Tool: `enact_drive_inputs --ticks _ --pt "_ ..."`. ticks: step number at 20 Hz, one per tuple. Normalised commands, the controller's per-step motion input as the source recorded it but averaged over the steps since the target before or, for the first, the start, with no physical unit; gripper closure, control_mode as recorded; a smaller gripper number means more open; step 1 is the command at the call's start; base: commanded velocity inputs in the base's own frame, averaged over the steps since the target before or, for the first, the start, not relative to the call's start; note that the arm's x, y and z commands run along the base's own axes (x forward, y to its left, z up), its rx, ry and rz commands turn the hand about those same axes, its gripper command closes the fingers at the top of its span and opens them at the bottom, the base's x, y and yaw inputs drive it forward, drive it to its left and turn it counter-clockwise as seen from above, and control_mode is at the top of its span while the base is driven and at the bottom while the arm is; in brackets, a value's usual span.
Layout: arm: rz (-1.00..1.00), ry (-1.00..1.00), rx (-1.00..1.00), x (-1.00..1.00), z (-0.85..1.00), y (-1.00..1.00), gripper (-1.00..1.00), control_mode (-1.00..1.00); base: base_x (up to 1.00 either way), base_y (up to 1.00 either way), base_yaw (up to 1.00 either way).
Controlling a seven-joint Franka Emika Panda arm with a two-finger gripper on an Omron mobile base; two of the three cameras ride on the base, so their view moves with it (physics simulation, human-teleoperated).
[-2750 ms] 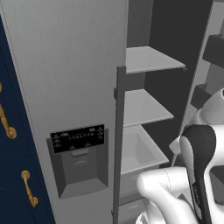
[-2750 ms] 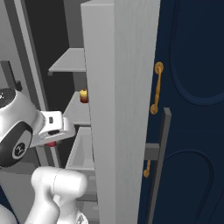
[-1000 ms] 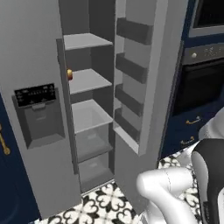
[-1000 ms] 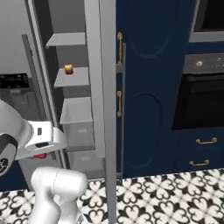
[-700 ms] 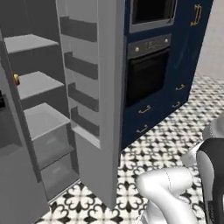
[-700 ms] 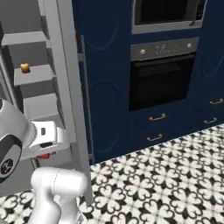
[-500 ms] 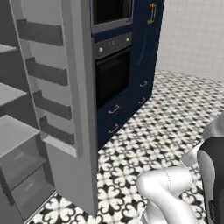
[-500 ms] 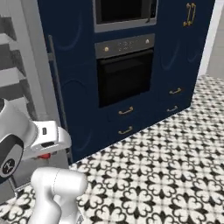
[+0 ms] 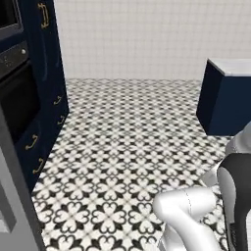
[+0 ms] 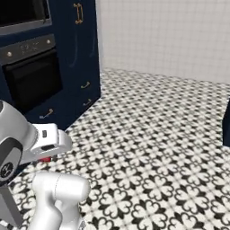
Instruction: Take the strawberry from the fridge and place it on top of the pancake, located on the dining counter.
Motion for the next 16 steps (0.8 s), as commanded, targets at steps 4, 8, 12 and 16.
enact_drive_inputs --ticks 4,8,12,16 --pt "0.00 0.00 0.00 0.00 0.00 0.00 1.00 1.00 0.28 -0.76 -0.67" --pt "0.00 0.00 0.00 0.00 0.00 0.00 1.00 1.00 0.70 -0.59 -0.32" --pt "0.00 0.00 0.00 0.00 0.00 0.00 1.00 1.00 1.00 -0.04 -0.17" --pt "0.00 0.00 0.00 0.00 0.00 0.00 1.00 1.00 1.00 0.00 -0.03"
